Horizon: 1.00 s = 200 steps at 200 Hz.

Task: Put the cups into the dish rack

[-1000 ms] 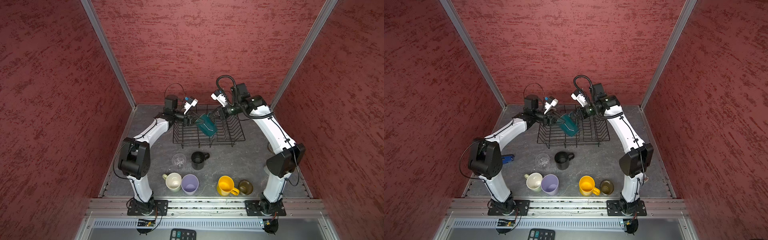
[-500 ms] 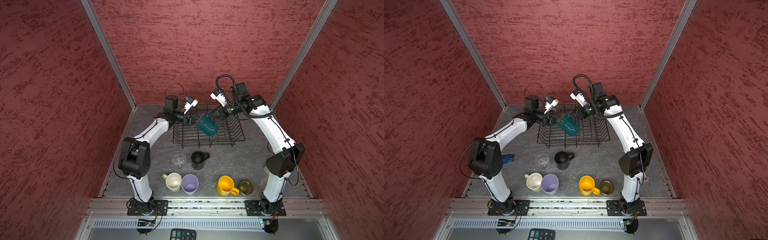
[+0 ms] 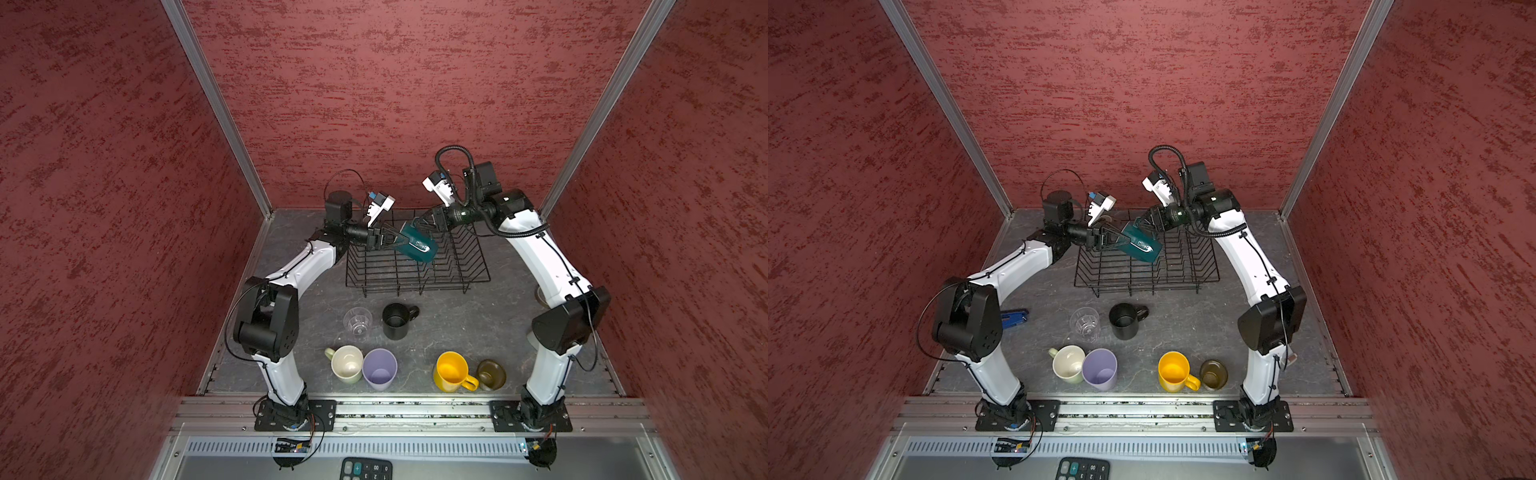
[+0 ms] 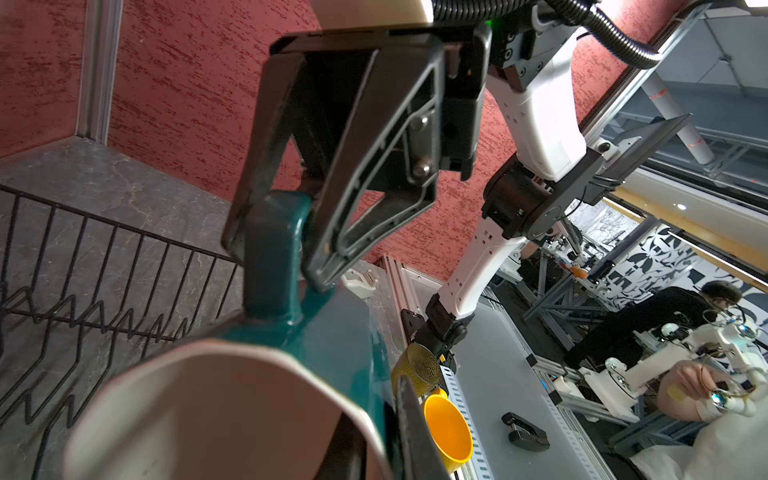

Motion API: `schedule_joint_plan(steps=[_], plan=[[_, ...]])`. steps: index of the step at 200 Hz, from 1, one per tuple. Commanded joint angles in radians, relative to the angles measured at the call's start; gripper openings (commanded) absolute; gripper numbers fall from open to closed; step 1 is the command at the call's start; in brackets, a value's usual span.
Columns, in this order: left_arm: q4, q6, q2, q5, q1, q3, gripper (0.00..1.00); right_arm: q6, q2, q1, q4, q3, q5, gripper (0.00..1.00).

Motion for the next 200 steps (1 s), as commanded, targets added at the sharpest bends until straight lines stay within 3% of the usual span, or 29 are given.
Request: schedule_joint_plan(steps=[1,78,105,125,160,200], plan=[[0.102,-0.038,0.001,-0.023,0.015,0.003,0.00,0.035,-0.030,-0.001,0.042,0.015,-0.016,0.43],[0.157,-0.089,-0.007,-0.058,0.041,-0.026,0.00,0.112,-0.097,-0.029,0.150,-0.088,0.047,0.72],[0.270,-0.168,-0.010,-0.080,0.050,-0.051,0.00,0.178,-0.195,-0.064,0.291,-0.218,0.073,0.90],[0.346,-0.223,-0.023,-0.107,0.054,-0.069,0.00,0.264,-0.301,-0.106,0.470,-0.382,0.066,0.98],[0.528,-0.344,-0.048,-0.154,0.056,-0.109,0.00,0.474,-0.453,-0.177,0.829,-0.682,-0.052,0.99],[0.834,-0.555,-0.048,-0.200,0.054,-0.159,0.00,0.677,-0.478,-0.190,1.178,-0.872,-0.200,0.99]])
